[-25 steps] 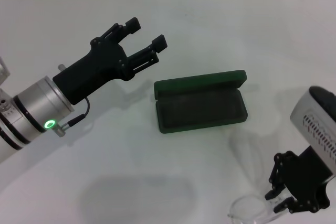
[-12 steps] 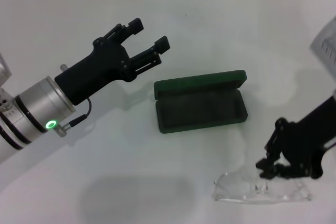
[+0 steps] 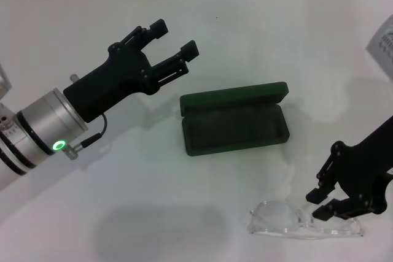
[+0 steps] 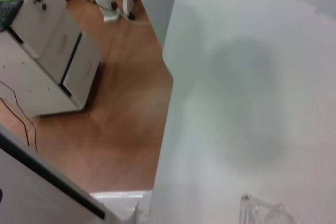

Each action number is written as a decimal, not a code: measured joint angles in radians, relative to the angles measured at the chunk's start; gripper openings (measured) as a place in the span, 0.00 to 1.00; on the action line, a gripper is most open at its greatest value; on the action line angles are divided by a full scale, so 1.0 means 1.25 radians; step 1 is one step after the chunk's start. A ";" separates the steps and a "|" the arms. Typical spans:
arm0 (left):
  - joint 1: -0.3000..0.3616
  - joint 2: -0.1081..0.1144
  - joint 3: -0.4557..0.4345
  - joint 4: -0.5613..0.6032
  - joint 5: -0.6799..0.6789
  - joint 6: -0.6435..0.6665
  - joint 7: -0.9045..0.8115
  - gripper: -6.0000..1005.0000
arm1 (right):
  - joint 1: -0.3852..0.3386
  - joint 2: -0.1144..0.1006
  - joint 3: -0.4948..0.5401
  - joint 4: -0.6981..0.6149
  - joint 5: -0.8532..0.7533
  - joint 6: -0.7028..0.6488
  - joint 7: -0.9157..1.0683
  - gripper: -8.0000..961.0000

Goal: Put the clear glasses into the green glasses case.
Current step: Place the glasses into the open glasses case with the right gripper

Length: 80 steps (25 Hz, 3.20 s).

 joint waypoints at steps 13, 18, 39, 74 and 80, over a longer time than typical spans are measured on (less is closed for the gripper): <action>-0.001 0.002 -0.002 0.000 -0.001 -0.002 0.000 0.89 | 0.004 0.006 -0.146 -0.021 -0.017 0.082 0.083 0.46; 0.003 0.003 -0.002 0.000 -0.001 -0.001 0.000 0.89 | 0.004 0.006 -0.167 -0.019 -0.017 0.094 0.096 0.46; -0.003 0.004 -0.001 0.000 -0.001 0.000 0.000 0.89 | 0.009 0.008 -0.246 0.000 -0.031 0.153 0.120 0.45; 0.003 0.004 0.003 0.003 0.000 0.000 0.006 0.89 | 0.010 0.005 -0.273 0.009 -0.039 0.144 0.119 0.17; 0.003 0.004 0.003 0.004 0.000 0.001 0.006 0.89 | 0.010 0.005 -0.283 0.010 -0.040 0.143 0.119 0.15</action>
